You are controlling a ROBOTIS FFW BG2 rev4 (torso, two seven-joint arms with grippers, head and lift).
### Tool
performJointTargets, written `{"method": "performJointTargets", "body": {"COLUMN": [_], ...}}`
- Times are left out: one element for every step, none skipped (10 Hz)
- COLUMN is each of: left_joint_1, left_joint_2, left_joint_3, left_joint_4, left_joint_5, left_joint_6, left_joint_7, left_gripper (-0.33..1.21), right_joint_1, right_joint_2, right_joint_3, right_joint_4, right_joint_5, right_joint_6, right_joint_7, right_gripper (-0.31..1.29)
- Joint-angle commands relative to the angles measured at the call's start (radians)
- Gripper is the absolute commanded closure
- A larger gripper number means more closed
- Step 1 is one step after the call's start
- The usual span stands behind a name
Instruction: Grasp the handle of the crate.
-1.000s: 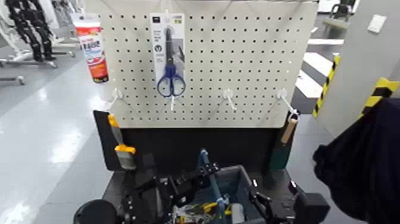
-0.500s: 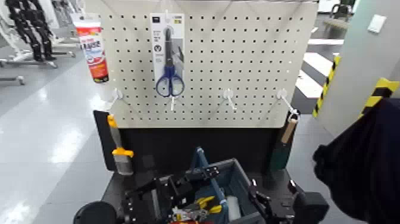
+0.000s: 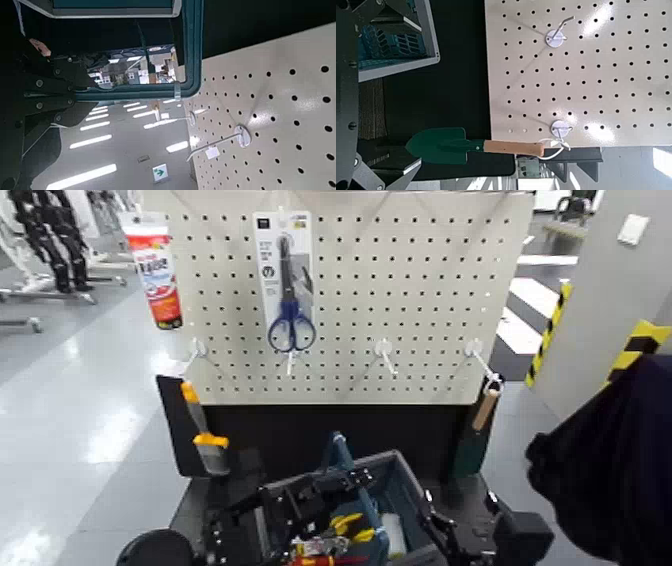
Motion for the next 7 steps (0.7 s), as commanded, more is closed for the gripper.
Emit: {"method": "performJointTargets", "body": {"left_joint_1": [0.023, 0.037, 0.058, 0.073, 0.089, 0.101, 0.113], "left_joint_2": [0.019, 0.037, 0.054, 0.066, 0.072, 0.071, 0.069], "left_joint_3": [-0.019, -0.034, -0.039, -0.037, -0.036, -0.030, -0.028], "left_joint_4": [-0.054, -0.084, -0.116, -0.143, -0.169, -0.192, -0.212], "left_joint_5": [0.065, 0.110, 0.137, 0.156, 0.176, 0.188, 0.203], "left_joint_6": [0.003, 0.007, 0.007, 0.012, 0.021, 0.021, 0.021], "left_joint_7": [0.018, 0.038, 0.056, 0.074, 0.085, 0.104, 0.114], "left_gripper": [1.19, 1.19, 1.19, 1.19, 1.19, 1.19, 1.19], "right_joint_1": [0.001, 0.001, 0.001, 0.001, 0.003, 0.005, 0.006], "right_joint_2": [0.002, 0.002, 0.003, 0.003, 0.005, 0.005, 0.005], "right_joint_3": [0.000, -0.001, -0.001, -0.003, -0.005, -0.006, -0.006], "right_joint_4": [0.002, 0.002, 0.005, 0.005, 0.005, 0.005, 0.007], "right_joint_5": [0.000, 0.003, 0.003, 0.003, 0.005, 0.012, 0.020], "right_joint_6": [0.000, -0.002, -0.006, -0.008, -0.012, -0.020, -0.031], "right_joint_7": [-0.001, -0.001, -0.001, -0.001, -0.001, -0.002, -0.004], "right_gripper": [0.14, 0.14, 0.14, 0.14, 0.14, 0.15, 0.15]}}
